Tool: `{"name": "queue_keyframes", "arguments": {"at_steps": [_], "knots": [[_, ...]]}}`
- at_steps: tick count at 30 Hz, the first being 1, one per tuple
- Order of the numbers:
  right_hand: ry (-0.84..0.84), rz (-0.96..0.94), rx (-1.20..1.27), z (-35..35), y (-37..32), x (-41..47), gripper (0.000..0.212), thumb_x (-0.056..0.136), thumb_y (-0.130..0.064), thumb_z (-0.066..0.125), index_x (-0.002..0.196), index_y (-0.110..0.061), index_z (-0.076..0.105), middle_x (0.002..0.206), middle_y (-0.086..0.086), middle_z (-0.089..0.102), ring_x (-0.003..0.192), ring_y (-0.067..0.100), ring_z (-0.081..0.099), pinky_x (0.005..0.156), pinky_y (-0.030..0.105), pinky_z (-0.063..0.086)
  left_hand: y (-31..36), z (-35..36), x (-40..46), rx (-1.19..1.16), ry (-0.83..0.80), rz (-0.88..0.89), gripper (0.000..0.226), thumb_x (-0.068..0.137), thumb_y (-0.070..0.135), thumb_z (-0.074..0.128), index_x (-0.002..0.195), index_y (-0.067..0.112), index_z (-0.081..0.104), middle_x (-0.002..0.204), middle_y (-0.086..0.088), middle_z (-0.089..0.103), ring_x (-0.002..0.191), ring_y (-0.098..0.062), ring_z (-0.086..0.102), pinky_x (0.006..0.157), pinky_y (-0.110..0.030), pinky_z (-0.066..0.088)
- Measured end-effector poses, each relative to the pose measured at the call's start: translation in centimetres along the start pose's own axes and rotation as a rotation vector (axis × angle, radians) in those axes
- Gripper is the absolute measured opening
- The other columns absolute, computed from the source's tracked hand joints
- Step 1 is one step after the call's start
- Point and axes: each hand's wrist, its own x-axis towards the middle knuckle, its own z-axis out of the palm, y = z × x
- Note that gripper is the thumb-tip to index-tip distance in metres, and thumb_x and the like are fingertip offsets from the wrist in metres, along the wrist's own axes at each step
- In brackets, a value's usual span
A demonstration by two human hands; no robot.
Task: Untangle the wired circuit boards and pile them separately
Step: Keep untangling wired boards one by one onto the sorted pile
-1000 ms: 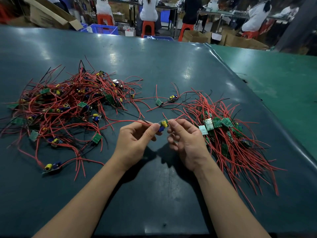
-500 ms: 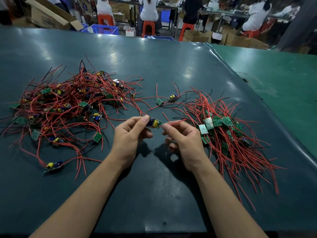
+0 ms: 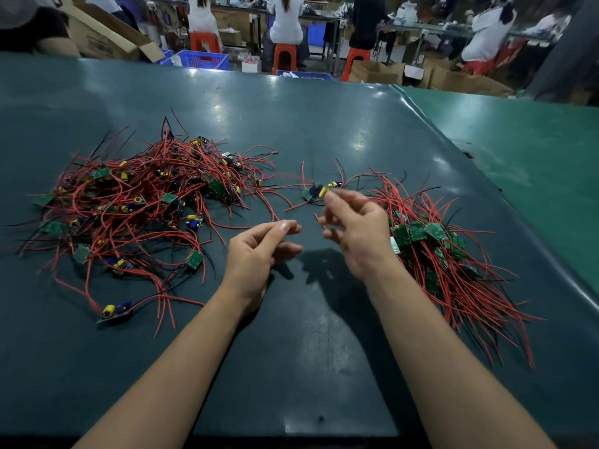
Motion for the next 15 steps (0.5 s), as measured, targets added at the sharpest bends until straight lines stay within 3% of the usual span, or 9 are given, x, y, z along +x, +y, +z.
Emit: {"name": "queue_keyframes", "arguments": {"at_steps": [5, 8, 10, 12, 15], "knots": [[0.152, 0.189, 0.211, 1.4, -0.6, 5.6, 0.008, 0.093, 0.0, 0.061, 0.087, -0.003, 0.057, 0.063, 0.008, 0.057, 0.046, 0.013, 0.056, 0.043, 0.018, 0.048, 0.3, -0.5, 0.0, -0.06, -0.032, -0.013, 0.016, 0.096, 0.01, 0.053, 0.1, 0.007, 0.069, 0.081, -0.006, 0.071, 0.062, -0.015, 0.061, 0.06, -0.022, 0.05], [0.198, 0.379, 0.314, 1.8, -0.2, 7.1, 0.016, 0.096, 0.005, 0.053, 0.08, 0.001, 0.054, 0.079, 0.013, 0.057, 0.061, 0.018, 0.058, 0.049, 0.019, 0.054, 0.3, -0.5, 0.1, -0.068, -0.023, -0.022, 0.017, 0.097, 0.008, 0.052, 0.098, 0.005, 0.069, 0.075, -0.005, 0.07, 0.06, -0.014, 0.059, 0.06, -0.021, 0.05], [0.202, 0.398, 0.285, 2.7, 0.1, 6.8, 0.017, 0.096, 0.004, 0.052, 0.08, -0.002, 0.051, 0.084, 0.014, 0.058, 0.066, 0.021, 0.058, 0.053, 0.02, 0.054, 0.2, -0.5, 0.3, -0.077, -0.01, -0.04, 0.019, 0.098, 0.01, 0.051, 0.095, 0.005, 0.069, 0.073, -0.005, 0.069, 0.058, -0.012, 0.058, 0.059, -0.02, 0.049], [0.106, 0.336, 0.101, 4.2, 0.0, 5.6, 0.01, 0.095, -0.001, 0.056, 0.085, -0.005, 0.055, 0.083, 0.011, 0.061, 0.063, 0.021, 0.058, 0.05, 0.022, 0.052, 0.2, -0.3, 0.6, -0.105, 0.009, -0.068, 0.024, 0.101, 0.013, 0.047, 0.091, 0.004, 0.068, 0.069, -0.006, 0.068, 0.054, -0.011, 0.056, 0.055, -0.019, 0.046], [-0.143, -0.004, -0.542, 7.5, -0.9, 3.3, 0.004, 0.091, -0.013, 0.065, 0.09, -0.011, 0.068, 0.083, 0.006, 0.068, 0.068, 0.019, 0.058, 0.059, 0.028, 0.049, 0.4, 0.1, 0.8, -0.149, 0.021, -0.081, 0.029, 0.102, 0.009, 0.043, 0.083, 0.006, 0.065, 0.064, -0.004, 0.066, 0.05, -0.011, 0.053, 0.051, -0.02, 0.041]]}}
